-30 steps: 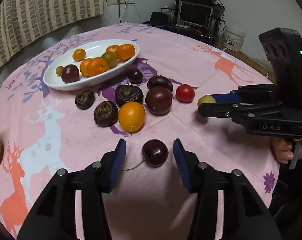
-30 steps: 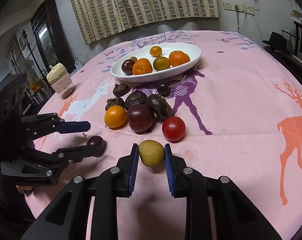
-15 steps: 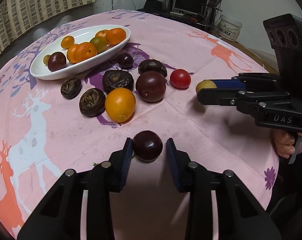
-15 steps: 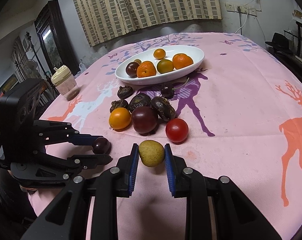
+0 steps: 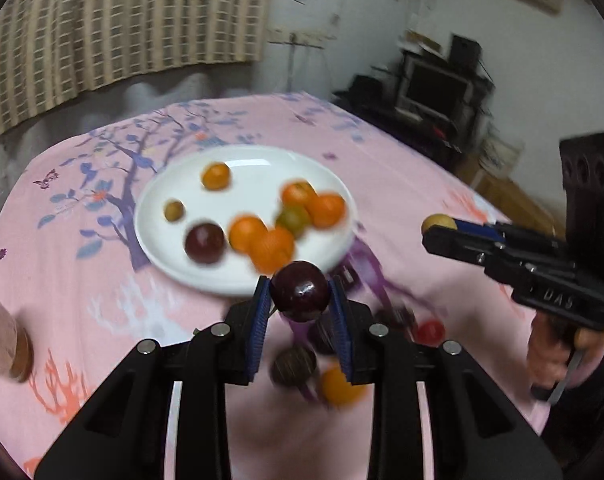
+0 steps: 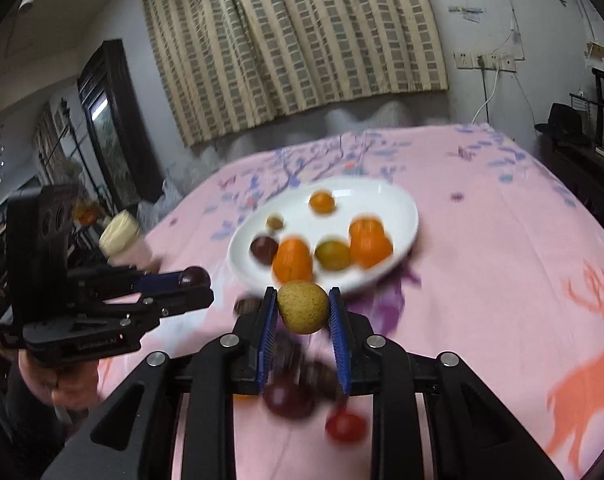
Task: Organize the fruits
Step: 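Carry both fruits onto the white plate and open both grippers, then grasp an orange with the left gripper while the right gripper grasps a red tomato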
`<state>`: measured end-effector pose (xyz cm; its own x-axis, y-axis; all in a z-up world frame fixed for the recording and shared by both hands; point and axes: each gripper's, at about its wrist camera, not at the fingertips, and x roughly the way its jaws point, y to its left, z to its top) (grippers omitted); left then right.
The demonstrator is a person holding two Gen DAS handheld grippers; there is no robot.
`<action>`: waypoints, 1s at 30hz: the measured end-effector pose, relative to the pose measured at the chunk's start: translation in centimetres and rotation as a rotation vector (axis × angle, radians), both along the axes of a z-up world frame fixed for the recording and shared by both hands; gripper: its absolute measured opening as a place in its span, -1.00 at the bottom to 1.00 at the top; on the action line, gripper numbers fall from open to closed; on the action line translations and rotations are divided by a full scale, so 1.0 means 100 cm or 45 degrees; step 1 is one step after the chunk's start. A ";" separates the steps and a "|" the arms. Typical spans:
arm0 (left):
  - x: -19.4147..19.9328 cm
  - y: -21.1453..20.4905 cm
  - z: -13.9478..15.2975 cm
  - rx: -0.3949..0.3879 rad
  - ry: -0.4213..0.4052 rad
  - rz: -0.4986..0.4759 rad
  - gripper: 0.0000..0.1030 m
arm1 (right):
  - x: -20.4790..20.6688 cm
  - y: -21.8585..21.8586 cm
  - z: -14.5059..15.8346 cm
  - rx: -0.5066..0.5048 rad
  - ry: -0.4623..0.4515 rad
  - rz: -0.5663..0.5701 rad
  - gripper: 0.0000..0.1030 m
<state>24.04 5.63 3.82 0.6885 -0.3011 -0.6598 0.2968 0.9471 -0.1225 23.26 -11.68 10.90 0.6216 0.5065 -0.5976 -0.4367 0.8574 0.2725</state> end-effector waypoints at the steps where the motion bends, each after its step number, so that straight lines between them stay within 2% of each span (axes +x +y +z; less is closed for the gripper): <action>1: 0.019 0.005 0.003 -0.017 -0.005 0.036 -0.44 | 0.018 0.006 -0.003 -0.017 0.000 -0.025 -0.49; 5: 0.071 0.020 -0.006 -0.081 0.029 0.163 -0.44 | 0.060 0.024 -0.025 -0.072 0.054 -0.038 -0.49; 9: 0.100 0.020 -0.022 -0.027 0.068 0.243 -0.43 | 0.073 0.036 -0.039 -0.120 0.079 -0.008 -0.47; 10: 0.104 0.019 -0.024 -0.023 0.080 0.262 -0.35 | 0.071 0.037 -0.040 -0.126 0.075 -0.005 -0.40; 11: 0.106 0.019 -0.026 -0.019 0.090 0.286 0.16 | 0.068 0.036 -0.040 -0.136 0.076 0.004 -0.10; 12: 0.103 0.020 -0.025 -0.010 0.088 0.315 0.49 | 0.062 0.036 -0.039 -0.135 0.058 0.009 -0.01; 13: 0.094 0.022 -0.020 -0.010 0.040 0.342 0.89 | 0.057 0.034 -0.035 -0.134 0.033 0.012 0.03; 14: 0.086 0.024 -0.015 -0.016 -0.019 0.350 0.90 | 0.051 0.031 -0.031 -0.135 0.013 0.018 0.06; 16: 0.075 0.025 -0.005 0.006 -0.069 0.335 0.90 | 0.040 0.027 -0.023 -0.141 -0.029 0.032 0.10; 20: 0.055 0.028 0.004 -0.032 -0.066 0.336 0.91 | 0.023 0.017 -0.020 -0.158 -0.028 0.051 0.14; 24: 0.033 0.027 -0.008 -0.028 -0.020 0.329 0.91 | 0.005 0.006 -0.026 -0.200 0.013 0.085 0.16; 30: -0.014 0.027 -0.031 0.067 -0.028 0.321 0.91 | -0.025 -0.013 -0.043 -0.175 0.155 0.211 0.20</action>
<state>22.67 8.29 0.74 0.7521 -0.0837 -0.6537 0.0522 0.9964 -0.0675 20.77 -12.97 6.58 0.4558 0.5041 -0.7336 -0.5455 0.8095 0.2173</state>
